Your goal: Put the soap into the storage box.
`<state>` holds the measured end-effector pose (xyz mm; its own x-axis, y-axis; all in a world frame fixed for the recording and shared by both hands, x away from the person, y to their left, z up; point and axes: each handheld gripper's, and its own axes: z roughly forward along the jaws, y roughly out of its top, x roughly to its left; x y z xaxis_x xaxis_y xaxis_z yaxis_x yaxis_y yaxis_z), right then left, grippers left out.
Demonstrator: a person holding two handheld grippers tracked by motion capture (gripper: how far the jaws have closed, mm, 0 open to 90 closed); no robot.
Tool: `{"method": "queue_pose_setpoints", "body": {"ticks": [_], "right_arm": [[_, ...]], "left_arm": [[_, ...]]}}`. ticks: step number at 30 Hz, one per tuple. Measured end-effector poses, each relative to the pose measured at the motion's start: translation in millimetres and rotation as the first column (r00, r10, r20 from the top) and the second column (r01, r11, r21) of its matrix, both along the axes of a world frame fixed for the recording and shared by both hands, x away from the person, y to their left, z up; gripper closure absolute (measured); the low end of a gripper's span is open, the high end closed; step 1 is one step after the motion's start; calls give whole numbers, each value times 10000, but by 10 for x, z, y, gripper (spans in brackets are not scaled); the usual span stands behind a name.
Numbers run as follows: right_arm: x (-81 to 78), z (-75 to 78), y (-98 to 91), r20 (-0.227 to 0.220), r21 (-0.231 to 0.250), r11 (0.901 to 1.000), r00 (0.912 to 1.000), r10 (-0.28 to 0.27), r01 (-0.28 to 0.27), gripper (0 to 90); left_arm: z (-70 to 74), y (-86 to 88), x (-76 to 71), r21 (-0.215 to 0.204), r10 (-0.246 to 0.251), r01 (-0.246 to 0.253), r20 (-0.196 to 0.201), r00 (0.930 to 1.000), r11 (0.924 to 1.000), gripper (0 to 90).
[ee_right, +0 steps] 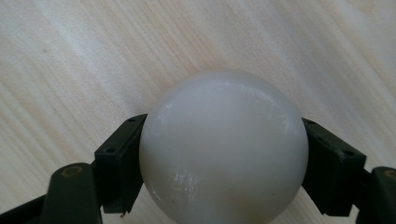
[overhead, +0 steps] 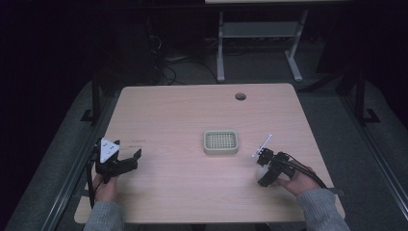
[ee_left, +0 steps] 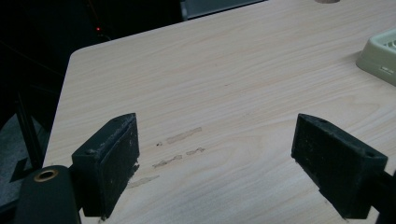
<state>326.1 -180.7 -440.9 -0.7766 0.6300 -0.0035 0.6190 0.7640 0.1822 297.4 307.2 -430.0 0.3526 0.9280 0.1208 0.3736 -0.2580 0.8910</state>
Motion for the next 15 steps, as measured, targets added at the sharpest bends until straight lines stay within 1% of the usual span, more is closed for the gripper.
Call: {"method": "queue_pose_setpoints", "body": {"ticks": [2, 5, 8, 9, 11, 12, 15], "right_arm": [[-2, 6, -3, -49, 119, 9999, 10000, -19, 20, 239], [-3, 32, -2, -31, 218, 9998, 10000, -11, 12, 239], [14, 68, 6, 12, 284, 9996, 10000, -11, 11, 239], [16, 82, 10, 11, 311, 9995, 10000, -11, 11, 239], [25, 113, 13, 78, 366, 9993, 10000, 23, -26, 239], [29, 128, 12, 55, 468, 9989, 10000, -14, 11, 239], [38, 149, 12, 104, 506, 9987, 9999, 8, -13, 239]], "left_arm": [[-2, -1, 3, -22, 13, -13, -43, 10000, 10000, 148], [0, 2, 1, -13, -3, 3, 51, 10000, 10000, 148], [-6, 2, 4, -66, 25, -25, -30, 10000, 10000, 148], [-6, 2, 2, -83, 14, -14, -3, 10000, 10000, 148], [-3, 3, -2, -16, 13, -13, -6, 10000, 10000, 148], [-4, 5, -2, -45, 7, -7, -8, 10000, 10000, 148], [1, 9, -7, -46, -41, 41, -49, 10000, 10000, 148]]}}
